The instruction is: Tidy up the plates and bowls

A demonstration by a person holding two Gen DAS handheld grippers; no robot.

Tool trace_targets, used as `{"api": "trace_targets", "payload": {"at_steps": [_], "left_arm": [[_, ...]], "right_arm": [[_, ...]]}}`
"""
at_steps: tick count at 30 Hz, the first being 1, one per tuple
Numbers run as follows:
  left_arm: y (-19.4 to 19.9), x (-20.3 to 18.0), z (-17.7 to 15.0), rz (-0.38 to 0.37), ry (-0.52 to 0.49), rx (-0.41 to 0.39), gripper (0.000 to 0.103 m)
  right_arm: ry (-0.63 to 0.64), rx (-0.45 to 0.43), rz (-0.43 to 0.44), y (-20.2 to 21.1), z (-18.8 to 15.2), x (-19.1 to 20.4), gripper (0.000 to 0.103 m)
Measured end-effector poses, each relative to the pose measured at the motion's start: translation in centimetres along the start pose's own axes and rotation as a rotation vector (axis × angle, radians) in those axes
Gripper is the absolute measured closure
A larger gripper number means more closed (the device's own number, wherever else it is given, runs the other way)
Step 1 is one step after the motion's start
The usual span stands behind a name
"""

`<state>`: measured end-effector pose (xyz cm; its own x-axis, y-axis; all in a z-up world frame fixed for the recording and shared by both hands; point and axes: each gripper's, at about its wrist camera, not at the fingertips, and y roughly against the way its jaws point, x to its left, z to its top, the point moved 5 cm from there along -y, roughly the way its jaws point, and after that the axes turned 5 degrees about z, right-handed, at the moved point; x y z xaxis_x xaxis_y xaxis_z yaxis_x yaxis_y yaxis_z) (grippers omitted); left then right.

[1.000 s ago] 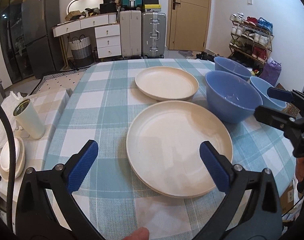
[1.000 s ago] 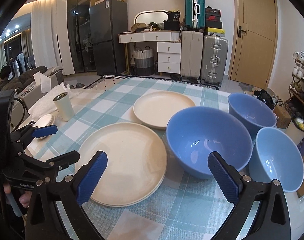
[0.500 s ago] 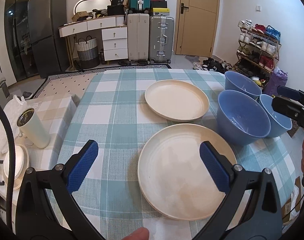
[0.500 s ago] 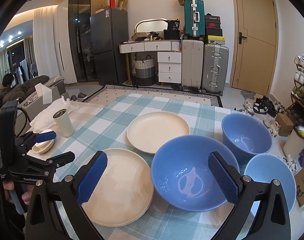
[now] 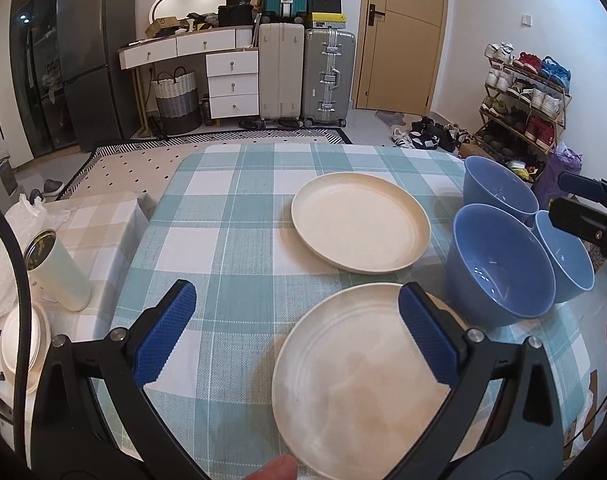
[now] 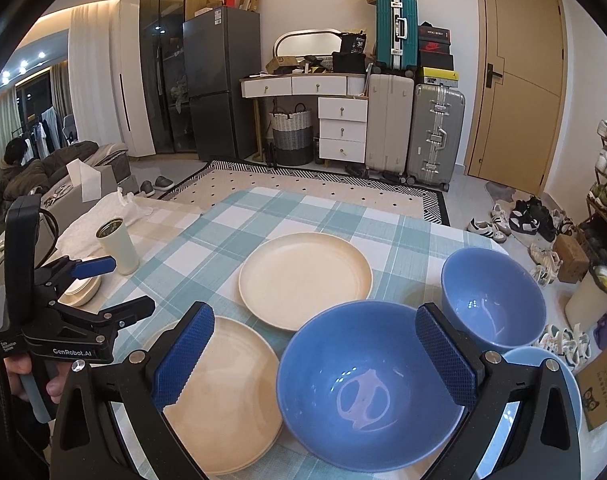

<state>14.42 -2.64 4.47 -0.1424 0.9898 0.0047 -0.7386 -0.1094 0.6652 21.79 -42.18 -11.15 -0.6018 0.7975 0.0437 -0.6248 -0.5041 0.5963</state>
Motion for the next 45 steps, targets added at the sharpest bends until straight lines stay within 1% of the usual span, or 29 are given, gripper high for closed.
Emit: {"api": "trace_targets", "payload": {"at_steps": [13,21,27,35,45], "left_arm": [[-4.5,0.0,2.6,0.019,0.014,0.046,0.002],[-6.9,-0.5,3.5,0.007,0.014,0.074,0.002],[-9.2,-0.6,4.1,0.001,0.023,0.103,0.002],[-11.9,-0.7,4.4,0.003,0.025,0.147,0.002],[-15.2,-0.6,4.6,0.001,0.033,0.198,0.002]], "right_arm": [[0.008,0.061,-0.006,-3.5,2.8,-2.3,0.001],[0.029,0.109,-0.017,-5.8,4.5,-3.5,0.001],[0.025,0.158,-0.02,-8.1,4.7,-4.1,0.001],[-0.001,0.235,-0.02,-12.3,4.0,-5.4,0.001],[-0.011,0.323,-0.017,-16.4,3.4,-6.8,0.001]]}}
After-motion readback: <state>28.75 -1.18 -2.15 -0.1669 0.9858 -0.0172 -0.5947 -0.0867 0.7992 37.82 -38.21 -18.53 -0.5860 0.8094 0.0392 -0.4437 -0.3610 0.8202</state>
